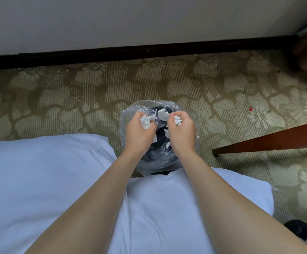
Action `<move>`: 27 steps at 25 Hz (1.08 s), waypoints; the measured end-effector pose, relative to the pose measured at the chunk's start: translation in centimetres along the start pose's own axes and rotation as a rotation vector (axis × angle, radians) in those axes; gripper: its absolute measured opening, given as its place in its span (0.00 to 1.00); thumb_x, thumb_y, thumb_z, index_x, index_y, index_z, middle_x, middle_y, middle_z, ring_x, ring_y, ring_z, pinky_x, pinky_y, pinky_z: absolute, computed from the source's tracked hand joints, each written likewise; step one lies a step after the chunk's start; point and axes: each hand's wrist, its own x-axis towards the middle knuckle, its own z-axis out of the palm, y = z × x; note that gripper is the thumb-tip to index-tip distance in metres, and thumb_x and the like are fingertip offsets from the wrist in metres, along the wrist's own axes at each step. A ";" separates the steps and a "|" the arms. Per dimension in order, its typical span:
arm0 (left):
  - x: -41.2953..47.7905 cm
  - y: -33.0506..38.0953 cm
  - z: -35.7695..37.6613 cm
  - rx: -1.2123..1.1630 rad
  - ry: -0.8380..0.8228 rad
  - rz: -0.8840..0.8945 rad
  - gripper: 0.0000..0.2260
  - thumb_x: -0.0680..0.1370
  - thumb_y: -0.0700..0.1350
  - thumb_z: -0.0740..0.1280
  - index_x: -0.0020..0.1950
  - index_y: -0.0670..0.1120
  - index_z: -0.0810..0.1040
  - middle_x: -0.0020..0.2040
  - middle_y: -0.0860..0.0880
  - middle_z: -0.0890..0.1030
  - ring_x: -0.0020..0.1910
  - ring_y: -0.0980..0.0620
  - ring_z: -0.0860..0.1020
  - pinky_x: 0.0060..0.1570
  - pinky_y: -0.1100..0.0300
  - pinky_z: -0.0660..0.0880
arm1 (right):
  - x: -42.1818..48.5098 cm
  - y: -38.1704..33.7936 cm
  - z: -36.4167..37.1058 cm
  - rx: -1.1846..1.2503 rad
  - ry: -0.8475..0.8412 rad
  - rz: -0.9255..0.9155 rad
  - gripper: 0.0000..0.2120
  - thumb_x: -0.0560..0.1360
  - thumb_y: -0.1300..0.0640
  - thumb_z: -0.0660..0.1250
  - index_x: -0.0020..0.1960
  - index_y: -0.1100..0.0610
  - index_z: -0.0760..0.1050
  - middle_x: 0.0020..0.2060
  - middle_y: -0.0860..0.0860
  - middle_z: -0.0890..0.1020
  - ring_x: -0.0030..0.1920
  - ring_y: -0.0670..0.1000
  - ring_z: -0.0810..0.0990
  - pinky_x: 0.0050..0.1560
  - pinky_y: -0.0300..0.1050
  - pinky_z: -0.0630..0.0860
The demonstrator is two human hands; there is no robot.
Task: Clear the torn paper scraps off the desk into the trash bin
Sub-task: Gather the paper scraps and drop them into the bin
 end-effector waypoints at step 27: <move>-0.4 -1.0 0.1 0.016 -0.147 -0.019 0.22 0.78 0.43 0.70 0.72 0.50 0.71 0.69 0.55 0.74 0.70 0.55 0.69 0.65 0.61 0.66 | -0.9 0.1 -1.9 0.137 -0.161 0.109 0.13 0.78 0.56 0.60 0.60 0.49 0.76 0.53 0.44 0.80 0.54 0.43 0.78 0.52 0.41 0.74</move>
